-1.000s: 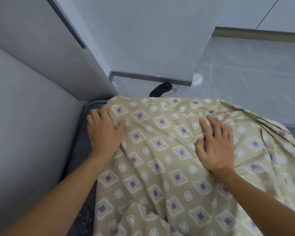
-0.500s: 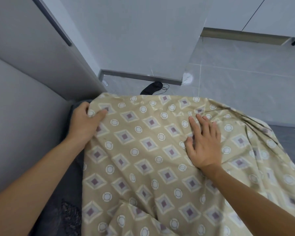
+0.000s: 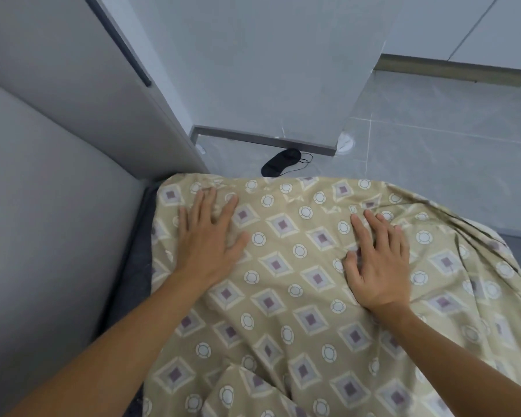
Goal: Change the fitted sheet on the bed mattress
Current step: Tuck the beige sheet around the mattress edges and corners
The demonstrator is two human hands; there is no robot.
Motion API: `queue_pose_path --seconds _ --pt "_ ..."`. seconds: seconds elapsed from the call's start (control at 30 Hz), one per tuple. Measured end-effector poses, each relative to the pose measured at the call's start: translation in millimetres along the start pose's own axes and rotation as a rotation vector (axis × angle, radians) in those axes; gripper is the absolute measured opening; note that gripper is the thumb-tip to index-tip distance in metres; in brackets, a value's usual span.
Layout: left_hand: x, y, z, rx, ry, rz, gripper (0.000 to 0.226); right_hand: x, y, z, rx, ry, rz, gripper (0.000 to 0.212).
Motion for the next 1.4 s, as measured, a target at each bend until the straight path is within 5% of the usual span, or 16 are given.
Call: queue_pose_path --seconds 0.33,0.87,1.03,1.2,1.27,1.4 --pt "-7.9 -23.7 -21.3 0.045 0.136 0.109 0.076 1.5 0.1 -5.0 0.008 0.019 0.004 0.068" --pt "-42.4 -68.8 -35.5 -0.040 0.117 0.202 0.079 2.7 3.9 -11.1 -0.101 0.018 -0.091 0.064" --pt "-42.2 -68.9 -33.2 -0.049 0.117 0.211 0.080 60.2 7.1 -68.9 0.016 0.138 -0.149 0.052" --pt "-40.9 -68.9 -34.2 -0.033 0.131 0.205 0.079 134.1 -14.6 -138.0 0.167 0.254 -0.327 0.065" --pt "-40.4 -69.2 -34.8 -0.028 0.129 0.215 0.079 148.7 -26.4 -149.0 0.165 0.239 -0.378 0.051" --pt "-40.2 -70.7 -35.6 -0.031 0.124 0.228 0.078 157.0 -35.7 -161.6 0.193 0.374 -0.168 0.031"
Point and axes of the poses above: each hand's wrist, its own x-axis towards the middle knuckle, its own y-axis out of the back of the hand, z = x × y, the point moved 4 cm from there along x, towards the middle knuckle, and after that the axes turned 13 degrees about -z, right-handed, at the moved point
